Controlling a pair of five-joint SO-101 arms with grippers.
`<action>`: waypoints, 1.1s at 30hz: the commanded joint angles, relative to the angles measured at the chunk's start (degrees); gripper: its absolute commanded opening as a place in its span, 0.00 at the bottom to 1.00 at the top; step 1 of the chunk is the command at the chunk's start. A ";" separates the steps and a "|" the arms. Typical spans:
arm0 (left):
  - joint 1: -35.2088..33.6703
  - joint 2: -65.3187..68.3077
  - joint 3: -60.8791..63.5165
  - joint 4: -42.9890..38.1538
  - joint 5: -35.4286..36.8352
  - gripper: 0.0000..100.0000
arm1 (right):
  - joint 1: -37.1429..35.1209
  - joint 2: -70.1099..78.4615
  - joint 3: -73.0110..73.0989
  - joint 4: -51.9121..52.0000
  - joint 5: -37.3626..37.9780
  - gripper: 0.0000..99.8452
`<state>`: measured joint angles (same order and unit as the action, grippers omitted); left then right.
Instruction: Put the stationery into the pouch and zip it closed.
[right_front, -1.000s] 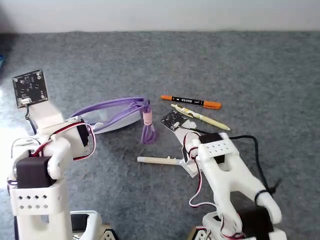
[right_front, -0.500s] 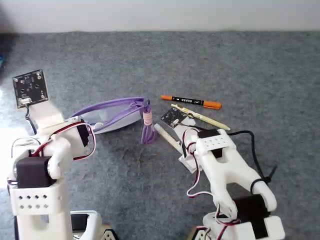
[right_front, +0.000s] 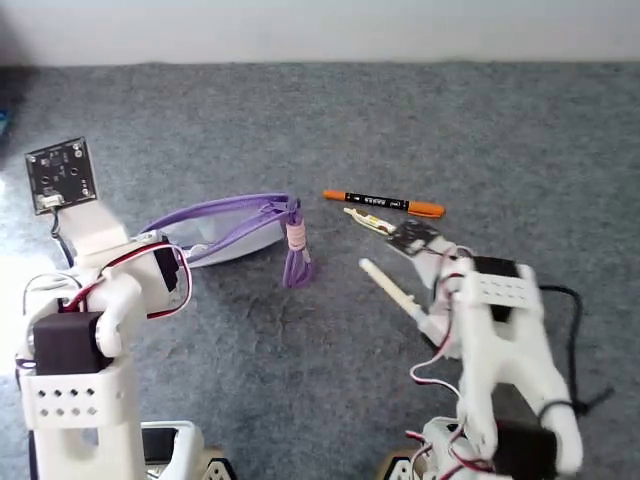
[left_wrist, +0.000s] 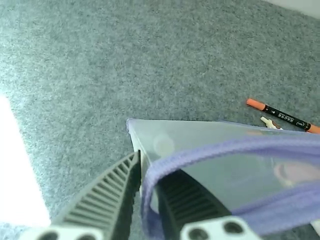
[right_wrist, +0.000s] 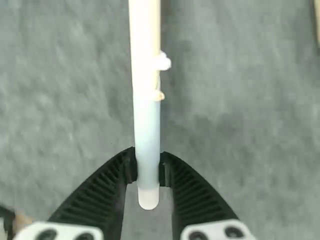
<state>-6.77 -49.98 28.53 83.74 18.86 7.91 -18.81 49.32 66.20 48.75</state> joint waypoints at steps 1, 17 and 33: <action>-0.09 0.79 0.40 -1.67 0.53 0.01 | 5.49 -6.02 -0.70 5.05 4.75 0.03; -0.09 0.88 0.40 -1.67 0.53 0.01 | -14.37 -4.88 -1.23 -12.70 -14.77 0.31; -0.44 0.70 0.48 -1.58 0.53 0.01 | -16.48 29.14 -23.38 -14.81 -21.89 0.04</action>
<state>-6.77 -49.80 28.53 83.56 18.86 -7.91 9.49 28.40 51.96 27.47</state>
